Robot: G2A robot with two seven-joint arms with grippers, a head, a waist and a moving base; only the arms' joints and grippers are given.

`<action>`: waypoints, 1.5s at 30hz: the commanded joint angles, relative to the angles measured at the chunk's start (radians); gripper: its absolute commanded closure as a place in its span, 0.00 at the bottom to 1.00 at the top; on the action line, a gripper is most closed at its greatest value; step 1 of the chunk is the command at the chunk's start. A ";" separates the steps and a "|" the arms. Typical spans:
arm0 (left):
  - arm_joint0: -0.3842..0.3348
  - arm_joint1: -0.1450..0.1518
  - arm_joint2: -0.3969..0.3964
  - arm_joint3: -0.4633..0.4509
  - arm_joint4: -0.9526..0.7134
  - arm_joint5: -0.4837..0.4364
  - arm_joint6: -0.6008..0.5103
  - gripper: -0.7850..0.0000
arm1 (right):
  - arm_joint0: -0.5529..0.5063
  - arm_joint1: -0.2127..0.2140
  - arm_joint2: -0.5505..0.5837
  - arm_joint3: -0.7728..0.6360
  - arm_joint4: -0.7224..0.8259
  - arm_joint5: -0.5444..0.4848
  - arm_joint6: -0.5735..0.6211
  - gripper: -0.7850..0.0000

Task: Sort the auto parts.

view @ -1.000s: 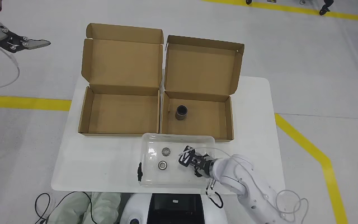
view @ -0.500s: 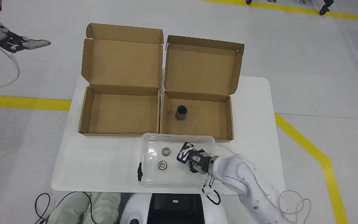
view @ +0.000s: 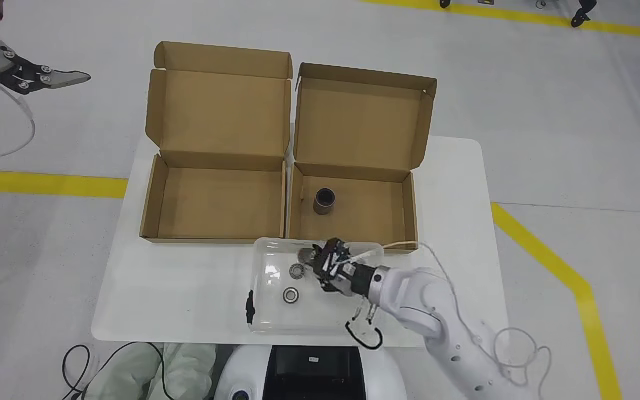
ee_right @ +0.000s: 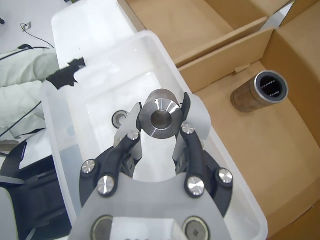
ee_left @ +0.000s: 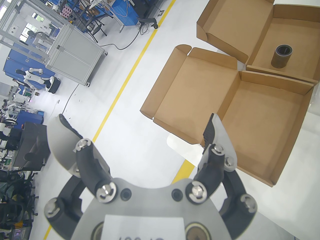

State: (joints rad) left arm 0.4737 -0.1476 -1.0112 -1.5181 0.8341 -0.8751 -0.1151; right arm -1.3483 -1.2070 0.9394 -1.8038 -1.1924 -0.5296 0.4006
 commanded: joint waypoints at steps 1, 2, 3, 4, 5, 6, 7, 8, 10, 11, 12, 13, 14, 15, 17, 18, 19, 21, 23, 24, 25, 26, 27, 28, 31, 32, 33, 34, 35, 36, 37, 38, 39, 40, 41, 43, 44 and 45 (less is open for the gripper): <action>0.000 0.000 0.000 0.000 0.000 0.000 0.000 0.00 | 0.005 -0.001 0.004 0.002 0.014 -0.016 -0.070 1.00; 0.000 0.000 0.000 0.000 0.000 0.000 0.000 0.00 | 0.007 -0.001 0.007 0.006 0.021 -0.029 -0.108 1.00; 0.000 0.000 0.000 0.000 0.000 0.000 0.000 0.00 | 0.011 -0.001 0.008 0.011 0.022 -0.041 -0.137 1.00; 0.000 0.000 0.000 0.000 0.000 0.000 0.000 0.00 | 0.016 -0.002 0.007 0.015 0.020 -0.054 -0.161 1.00; 0.000 0.000 0.000 0.000 0.000 0.000 0.000 0.00 | 0.023 -0.002 0.006 0.018 0.020 -0.067 -0.185 1.00; 0.000 0.000 0.000 0.000 0.000 0.000 0.000 0.00 | 0.031 -0.003 0.004 0.021 0.015 -0.079 -0.202 1.00; 0.000 0.000 0.000 0.000 0.000 0.000 0.000 0.00 | 0.042 -0.004 0.001 0.020 0.008 -0.090 -0.216 1.00; 0.000 0.000 0.000 0.000 0.000 0.000 0.000 0.00 | 0.053 -0.005 -0.003 0.019 0.000 -0.101 -0.229 1.00; 0.000 0.000 0.000 0.000 0.000 0.000 0.000 0.00 | 0.075 -0.007 -0.009 0.017 -0.008 -0.116 -0.248 1.00; 0.000 0.000 0.000 0.000 0.000 0.000 0.000 0.00 | 0.087 -0.008 -0.012 0.014 -0.009 -0.123 -0.254 1.00; 0.000 0.000 0.000 0.000 0.000 0.000 0.000 0.00 | 0.098 -0.010 -0.014 0.012 -0.008 -0.127 -0.259 1.00; 0.000 0.000 0.000 0.000 0.000 0.000 0.000 0.00 | 0.112 -0.011 -0.014 0.005 -0.006 -0.131 -0.265 1.00; 0.000 0.000 0.000 0.000 0.000 0.000 0.000 0.00 | 0.123 -0.013 -0.015 0.001 -0.001 -0.136 -0.271 1.00; 0.000 0.000 0.000 0.000 0.000 0.000 0.000 0.00 | 0.134 -0.014 -0.015 -0.003 0.003 -0.141 -0.275 1.00; 0.000 0.000 0.000 0.000 0.000 0.000 0.000 0.00 | 0.159 -0.015 -0.014 -0.016 -0.002 -0.141 -0.258 1.00; 0.000 0.000 0.000 0.000 0.000 0.000 0.000 0.00 | 0.170 -0.016 -0.014 -0.025 0.000 -0.141 -0.246 1.00; 0.000 0.000 0.000 0.000 0.000 0.000 0.000 0.00 | 0.183 -0.017 -0.013 -0.039 0.003 -0.142 -0.237 1.00; 0.000 0.000 0.000 0.000 0.000 0.000 0.000 0.00 | 0.203 -0.019 -0.012 -0.059 0.013 -0.143 -0.221 1.00; 0.000 0.000 0.000 0.000 0.000 0.000 0.000 0.00 | 0.222 -0.021 -0.009 -0.079 0.035 -0.154 -0.230 1.00; 0.000 0.000 0.000 0.000 0.000 0.000 0.000 0.00 | 0.230 -0.022 -0.005 -0.082 0.045 -0.158 -0.237 1.00; 0.000 0.000 0.000 0.000 0.000 0.000 0.000 0.00 | 0.238 -0.023 -0.001 -0.085 0.051 -0.159 -0.243 1.00; 0.000 0.000 0.000 0.000 0.000 0.000 0.000 0.00 | 0.245 -0.023 0.005 -0.088 0.048 -0.149 -0.241 1.00; 0.000 0.000 0.000 0.000 0.000 0.000 0.000 0.00 | 0.250 -0.023 0.009 -0.095 0.044 -0.136 -0.232 1.00; 0.000 0.000 0.000 0.000 0.000 0.000 0.000 0.00 | 0.256 -0.024 0.011 -0.106 0.049 -0.129 -0.231 1.00; 0.000 0.000 0.000 0.000 0.000 0.000 0.000 0.00 | 0.278 -0.027 0.019 -0.126 0.072 -0.119 -0.230 1.00; 0.000 0.000 0.000 0.000 0.000 0.000 0.000 0.00 | 0.287 -0.028 0.023 -0.136 0.073 -0.116 -0.227 1.00; 0.000 0.000 0.000 0.000 0.000 0.000 0.000 0.00 | 0.296 -0.028 0.029 -0.149 0.072 -0.109 -0.223 1.00; 0.000 0.000 0.000 0.000 0.000 0.000 0.000 0.00 | 0.303 -0.029 0.034 -0.163 0.074 -0.104 -0.223 1.00; 0.000 0.000 0.000 0.000 0.000 0.000 0.000 0.00 | 0.309 -0.029 0.040 -0.175 0.074 -0.098 -0.221 1.00; 0.000 0.000 0.000 0.000 0.000 0.000 0.000 0.00 | 0.315 -0.029 0.047 -0.188 0.074 -0.094 -0.220 1.00; 0.000 0.000 0.000 0.000 0.000 0.000 0.000 0.00 | 0.322 -0.029 0.053 -0.201 0.074 -0.091 -0.217 1.00; 0.000 0.000 0.000 0.000 0.000 0.000 0.000 0.00 | 0.326 -0.029 0.058 -0.210 0.074 -0.086 -0.213 1.00; 0.000 0.000 0.000 0.000 0.000 0.000 0.000 0.00 | 0.329 -0.030 0.063 -0.219 0.073 -0.083 -0.213 1.00; 0.000 0.000 0.000 0.000 0.000 0.000 0.000 0.00 | 0.336 -0.030 0.068 -0.230 0.070 -0.080 -0.214 1.00; 0.000 0.000 0.000 0.000 0.000 0.000 0.000 0.00 | 0.341 -0.030 0.072 -0.234 0.069 -0.077 -0.213 1.00; 0.000 0.000 0.000 0.000 0.000 0.000 0.000 0.00 | 0.350 -0.030 0.081 -0.245 0.071 -0.075 -0.216 1.00; 0.000 0.000 0.000 0.000 0.000 0.000 0.000 0.00 | 0.354 -0.030 0.086 -0.247 0.072 -0.076 -0.218 1.00; 0.000 0.000 0.000 0.000 0.000 0.000 0.000 0.00 | 0.359 -0.030 0.092 -0.249 0.073 -0.076 -0.220 1.00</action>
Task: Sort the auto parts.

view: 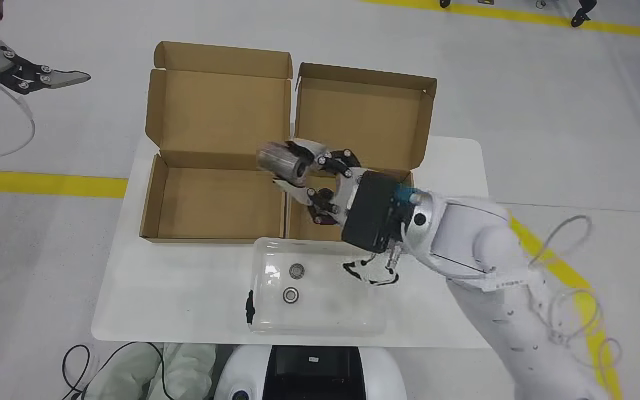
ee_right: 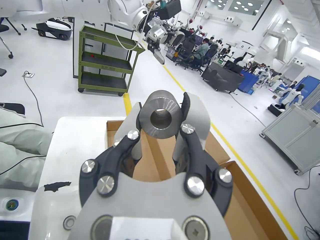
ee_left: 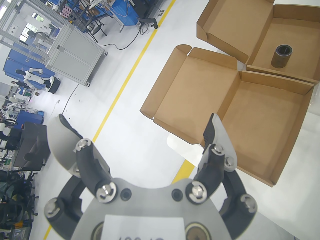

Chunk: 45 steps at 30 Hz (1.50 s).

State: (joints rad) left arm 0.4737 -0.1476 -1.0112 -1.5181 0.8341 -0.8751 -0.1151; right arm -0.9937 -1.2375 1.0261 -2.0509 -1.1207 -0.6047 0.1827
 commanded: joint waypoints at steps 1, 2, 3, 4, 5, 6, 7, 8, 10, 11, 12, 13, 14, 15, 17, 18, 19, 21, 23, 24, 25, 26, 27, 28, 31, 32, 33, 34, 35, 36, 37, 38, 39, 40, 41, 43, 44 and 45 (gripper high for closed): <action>0.000 0.000 0.000 0.000 0.000 0.000 0.000 0.00 | 0.008 0.000 0.011 -0.004 0.005 -0.002 -0.004 1.00; 0.000 0.000 0.000 0.000 0.000 0.000 0.000 0.00 | 0.013 0.000 0.016 -0.007 0.010 -0.002 -0.005 1.00; 0.000 0.000 0.000 0.000 0.000 0.000 0.000 0.00 | 0.020 0.000 0.021 -0.009 0.017 -0.001 -0.004 1.00; 0.000 0.000 0.000 0.000 0.000 0.000 0.000 0.00 | 0.028 -0.001 0.025 -0.012 0.024 0.001 0.000 1.00; 0.000 0.000 0.000 0.000 0.000 0.000 0.000 0.00 | 0.035 -0.002 0.028 -0.014 0.032 0.003 0.002 1.00; 0.000 0.000 0.000 0.000 0.000 0.000 0.000 0.00 | 0.043 -0.002 0.031 -0.014 0.040 0.005 0.003 1.00; 0.000 0.000 0.000 0.000 0.000 0.000 0.000 0.00 | 0.050 -0.003 0.034 -0.014 0.048 0.008 0.004 1.00; 0.000 0.000 0.000 0.000 0.000 0.000 0.000 0.00 | 0.056 -0.004 0.037 -0.013 0.056 0.010 0.003 1.00; 0.000 0.000 0.000 0.000 0.000 0.000 0.000 0.00 | 0.062 -0.005 0.039 -0.011 0.065 0.014 -0.007 1.00; 0.000 0.000 0.000 0.000 0.000 0.000 0.000 0.00 | 0.066 -0.006 0.041 -0.011 0.068 0.015 -0.013 1.00; 0.000 0.000 0.000 0.000 0.000 0.000 0.000 0.00 | 0.067 -0.006 0.044 -0.010 0.072 0.015 -0.020 1.00; 0.000 0.000 0.000 0.000 0.000 0.000 0.000 0.00 | 0.069 -0.006 0.048 -0.009 0.075 0.014 -0.025 1.00; 0.000 0.000 0.000 0.000 0.000 0.000 0.000 0.00 | 0.070 -0.006 0.052 -0.010 0.077 0.013 -0.028 1.00; 0.000 0.000 0.000 0.000 0.000 0.000 0.000 0.00 | 0.071 -0.006 0.056 -0.011 0.079 0.011 -0.031 1.00; 0.000 0.000 0.000 0.000 0.000 0.000 0.000 0.00 | 0.066 -0.005 0.064 -0.016 0.081 0.009 -0.036 1.00; 0.000 0.000 0.000 0.000 0.000 0.000 0.000 0.00 | 0.062 -0.004 0.069 -0.019 0.080 0.007 -0.037 1.00; 0.000 0.000 0.000 0.000 0.000 0.000 0.000 0.00 | 0.056 -0.004 0.072 -0.022 0.080 0.005 -0.039 1.00; 0.000 0.000 0.000 0.000 0.000 0.000 0.000 0.00 | 0.041 -0.002 0.079 -0.027 0.074 -0.002 -0.045 1.00; 0.000 0.000 0.000 0.000 0.000 0.000 0.000 0.00 | 0.019 0.000 0.083 -0.029 0.063 -0.003 -0.051 1.00; 0.000 0.000 0.000 0.000 0.000 0.000 0.000 0.00 | 0.008 0.001 0.084 -0.028 0.056 -0.002 -0.050 1.00; 0.000 0.000 0.000 0.000 0.000 0.000 0.000 0.00 | -0.004 0.002 0.085 -0.028 0.050 -0.001 -0.049 1.00; 0.000 0.000 0.000 0.000 0.000 0.000 0.000 0.00 | -0.017 0.003 0.085 -0.027 0.047 -0.001 -0.049 1.00; 0.000 0.000 0.000 0.000 0.000 0.000 0.000 0.00 | -0.029 0.004 0.086 -0.025 0.044 -0.003 -0.050 1.00; 0.000 0.000 0.000 0.000 0.000 0.000 0.000 0.00 | -0.041 0.005 0.087 -0.021 0.039 -0.003 -0.051 1.00; 0.000 0.000 0.000 0.000 0.000 0.000 0.000 0.00 | -0.079 0.008 0.091 -0.008 0.031 -0.005 -0.063 1.00; 0.000 0.000 0.000 0.000 0.000 0.000 0.000 0.00 | -0.091 0.009 0.094 -0.003 0.028 -0.006 -0.071 1.00; 0.000 0.000 0.000 0.000 0.000 0.000 0.000 0.00 | -0.101 0.010 0.097 0.001 0.025 -0.005 -0.078 1.00; 0.000 0.000 0.000 0.000 0.000 0.000 0.000 0.00 | -0.113 0.011 0.099 0.008 0.024 -0.006 -0.083 1.00; 0.000 0.000 0.000 0.000 0.000 0.000 0.000 0.00 | -0.125 0.013 0.103 0.018 0.023 -0.010 -0.090 1.00; 0.000 0.000 0.000 0.000 0.000 0.000 0.000 0.00 | -0.136 0.014 0.107 0.027 0.020 -0.015 -0.095 1.00; 0.000 0.000 0.000 0.000 0.000 0.000 0.000 0.00 | -0.147 0.015 0.106 0.029 0.016 -0.021 -0.097 1.00; 0.000 0.000 0.000 0.000 0.000 0.000 0.000 0.00 | -0.164 0.016 0.100 0.026 0.005 -0.023 -0.098 1.00; 0.000 0.000 0.000 0.000 0.000 0.000 0.000 0.00 | -0.179 0.017 0.097 0.022 -0.007 -0.016 -0.097 1.00; 0.000 0.000 0.000 0.000 0.000 0.000 0.000 0.00 | -0.192 0.018 0.096 0.020 -0.019 -0.015 -0.099 1.00; 0.000 0.000 0.000 0.000 0.000 0.000 0.000 0.00 | -0.205 0.020 0.099 0.022 -0.030 -0.015 -0.104 1.00; 0.000 0.000 0.000 0.000 0.000 0.000 0.000 0.00 | -0.228 0.022 0.106 0.030 -0.045 -0.012 -0.113 1.00; 0.000 0.000 0.000 0.000 0.000 0.000 0.000 0.00 | -0.236 0.024 0.110 0.036 -0.052 -0.012 -0.116 1.00; 0.000 0.000 0.000 0.000 0.000 0.000 0.000 0.00 | -0.239 0.024 0.113 0.048 -0.057 -0.012 -0.120 1.00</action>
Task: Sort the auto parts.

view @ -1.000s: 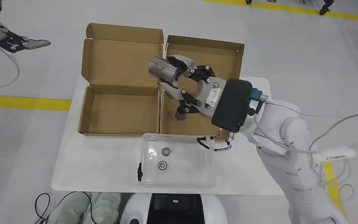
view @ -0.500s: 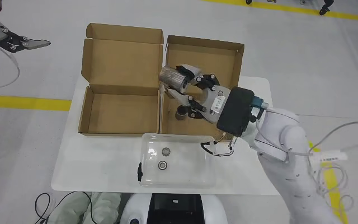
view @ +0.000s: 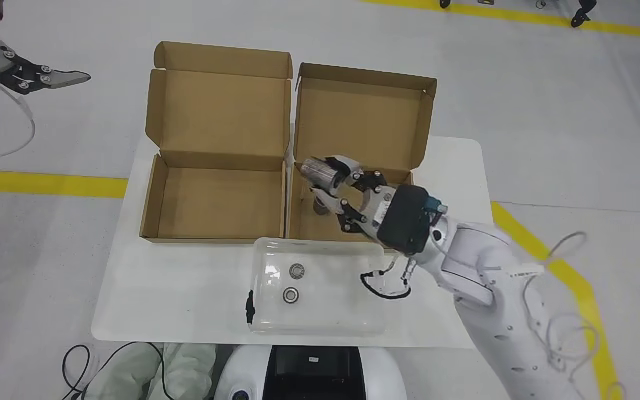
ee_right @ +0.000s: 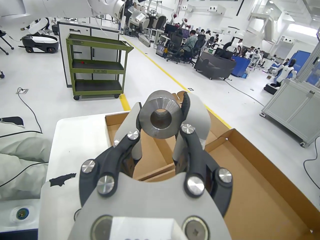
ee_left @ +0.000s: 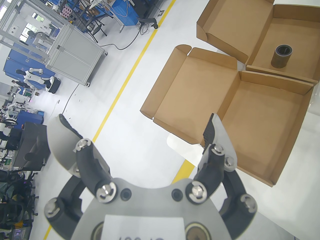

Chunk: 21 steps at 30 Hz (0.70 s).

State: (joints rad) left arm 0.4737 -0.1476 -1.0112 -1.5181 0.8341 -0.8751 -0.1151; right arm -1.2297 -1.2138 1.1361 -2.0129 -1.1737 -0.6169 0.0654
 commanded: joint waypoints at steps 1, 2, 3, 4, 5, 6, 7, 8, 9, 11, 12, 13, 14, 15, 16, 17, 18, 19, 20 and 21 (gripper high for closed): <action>0.000 0.000 0.000 0.000 0.000 0.000 0.000 0.00 | -0.005 0.001 0.003 0.018 -0.008 0.002 -0.002 1.00; 0.000 0.000 0.000 0.000 0.000 0.000 0.000 0.00 | -0.008 0.001 0.002 0.025 -0.011 0.006 0.002 1.00; 0.000 0.000 0.000 0.000 0.000 0.000 0.000 0.00 | -0.010 0.001 0.001 0.031 -0.013 0.011 0.006 1.00; 0.000 0.000 0.000 0.000 0.000 0.000 0.000 0.00 | -0.013 0.001 -0.001 0.038 -0.016 0.017 0.011 1.00; 0.000 0.000 0.000 0.000 0.000 0.000 0.000 0.00 | -0.016 0.001 -0.004 0.043 -0.017 0.023 0.016 1.00; 0.000 0.000 0.000 0.000 0.000 0.000 0.000 0.00 | -0.017 0.001 -0.007 0.046 -0.021 0.030 0.022 1.00; 0.000 0.000 0.000 0.000 0.000 0.000 0.000 0.00 | -0.018 0.001 -0.010 0.050 -0.023 0.040 0.033 1.00; 0.000 0.000 0.000 0.000 0.000 0.000 0.000 0.00 | -0.020 0.000 -0.015 0.052 -0.022 0.051 0.044 1.00; 0.000 0.000 0.000 0.000 0.000 0.000 0.000 0.00 | -0.023 -0.001 -0.019 0.055 -0.023 0.064 0.056 1.00; 0.000 0.000 0.000 0.000 0.000 0.000 0.000 0.00 | -0.029 -0.001 -0.022 0.067 -0.025 0.084 0.076 1.00; 0.000 0.000 0.000 0.000 0.000 0.000 0.000 0.00 | -0.032 -0.001 -0.021 0.077 -0.025 0.091 0.083 1.00; 0.000 0.000 0.000 0.000 0.000 0.000 0.000 0.00 | -0.035 0.000 -0.020 0.088 -0.025 0.098 0.090 1.00; 0.000 0.000 0.000 0.000 0.000 0.000 0.000 0.00 | -0.038 0.000 -0.019 0.098 -0.024 0.103 0.094 1.00; 0.000 0.000 0.000 0.000 0.000 0.000 0.000 0.00 | -0.041 0.000 -0.017 0.110 -0.023 0.108 0.098 1.00; 0.000 0.000 0.000 0.000 0.000 0.000 0.000 0.00 | -0.044 0.001 -0.015 0.122 -0.024 0.115 0.106 1.00; 0.000 0.000 0.000 0.000 0.000 0.000 0.000 0.00 | -0.047 0.001 -0.014 0.131 -0.023 0.121 0.112 1.00; 0.000 0.000 0.000 0.000 0.000 0.000 0.000 0.00 | -0.050 0.001 -0.012 0.141 -0.021 0.127 0.116 1.00; 0.000 0.000 0.000 0.000 0.000 0.000 0.000 0.00 | -0.053 0.002 -0.010 0.149 -0.022 0.133 0.124 1.00; 0.000 0.000 0.000 0.000 0.000 0.000 0.000 0.00 | -0.056 0.002 -0.008 0.154 -0.023 0.140 0.132 1.00; 0.000 0.000 0.000 0.000 0.000 0.000 0.000 0.00 | -0.059 0.002 -0.007 0.159 -0.024 0.146 0.140 1.00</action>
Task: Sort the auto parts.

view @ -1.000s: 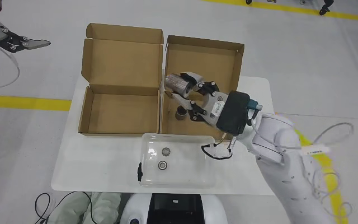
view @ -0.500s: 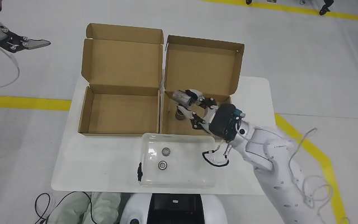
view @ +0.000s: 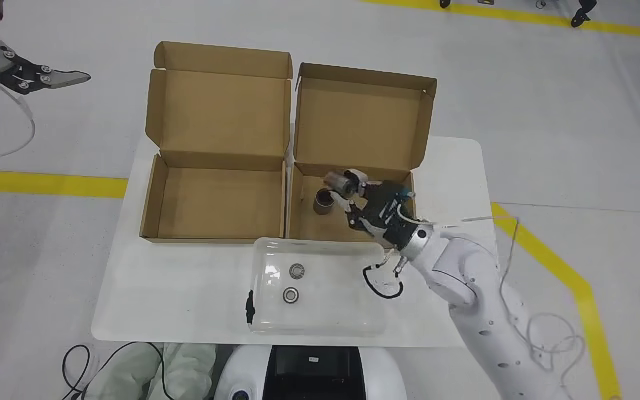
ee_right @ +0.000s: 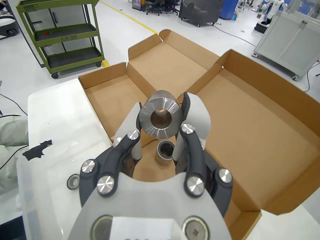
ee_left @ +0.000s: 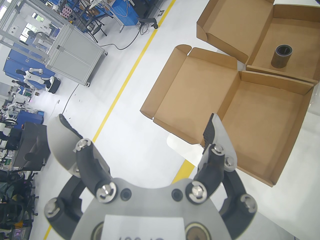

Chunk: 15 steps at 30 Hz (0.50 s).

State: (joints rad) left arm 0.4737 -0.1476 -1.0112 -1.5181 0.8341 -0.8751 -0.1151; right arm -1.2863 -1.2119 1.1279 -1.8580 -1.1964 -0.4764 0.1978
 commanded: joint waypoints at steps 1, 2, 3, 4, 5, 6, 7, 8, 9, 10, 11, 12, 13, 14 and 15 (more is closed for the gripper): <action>0.000 0.000 0.000 0.000 0.000 0.000 0.000 0.00 | -0.006 0.001 0.002 0.009 -0.004 0.013 0.020 1.00; 0.000 0.000 0.000 0.000 0.000 0.000 0.000 0.00 | -0.009 0.001 0.003 0.013 -0.007 0.022 0.035 1.00; 0.000 0.000 0.000 0.000 0.000 0.000 0.000 0.00 | -0.011 0.001 0.003 0.016 -0.009 0.030 0.048 1.00; 0.000 0.000 0.000 0.000 0.000 0.000 0.000 0.00 | -0.014 0.002 0.003 0.019 -0.010 0.036 0.059 1.00; 0.000 0.000 0.000 0.000 0.000 0.000 0.000 0.00 | -0.017 0.002 0.004 0.024 -0.014 0.044 0.076 1.00; 0.000 0.000 0.000 0.000 0.000 0.000 0.000 0.00 | -0.018 0.002 0.004 0.028 -0.019 0.054 0.094 1.00; 0.000 0.000 0.000 0.000 0.000 0.000 0.000 0.00 | -0.020 0.003 0.002 0.031 -0.021 0.062 0.111 1.00; 0.000 0.000 0.000 0.000 0.000 0.000 0.000 0.00 | -0.021 0.003 0.002 0.036 -0.024 0.071 0.130 1.00; 0.000 0.000 0.000 0.000 0.000 0.000 0.000 0.00 | -0.022 0.003 0.000 0.039 -0.027 0.078 0.147 1.00; 0.000 0.000 0.000 0.000 0.000 0.000 0.000 0.00 | -0.022 0.002 -0.002 0.044 -0.025 0.084 0.160 1.00; 0.000 0.000 0.000 0.000 0.000 0.000 0.000 0.00 | -0.022 0.002 -0.005 0.047 -0.023 0.088 0.172 1.00; 0.000 0.000 0.000 0.000 0.000 0.000 0.000 0.00 | -0.021 0.002 -0.006 0.052 -0.022 0.094 0.185 1.00; 0.000 0.000 0.000 0.000 0.000 0.000 0.000 0.00 | -0.021 0.001 -0.009 0.056 -0.022 0.101 0.198 1.00; 0.000 0.000 0.000 0.000 0.000 0.000 0.000 0.00 | -0.021 0.001 -0.010 0.060 -0.022 0.109 0.212 1.00; 0.000 0.000 0.000 0.000 0.000 0.000 0.000 0.00 | -0.021 0.001 -0.011 0.063 -0.023 0.119 0.227 1.00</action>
State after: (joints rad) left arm 0.4737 -0.1476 -1.0112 -1.5181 0.8341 -0.8751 -0.1151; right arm -1.3078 -1.2108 1.1178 -1.7980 -1.2183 -0.3666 0.4105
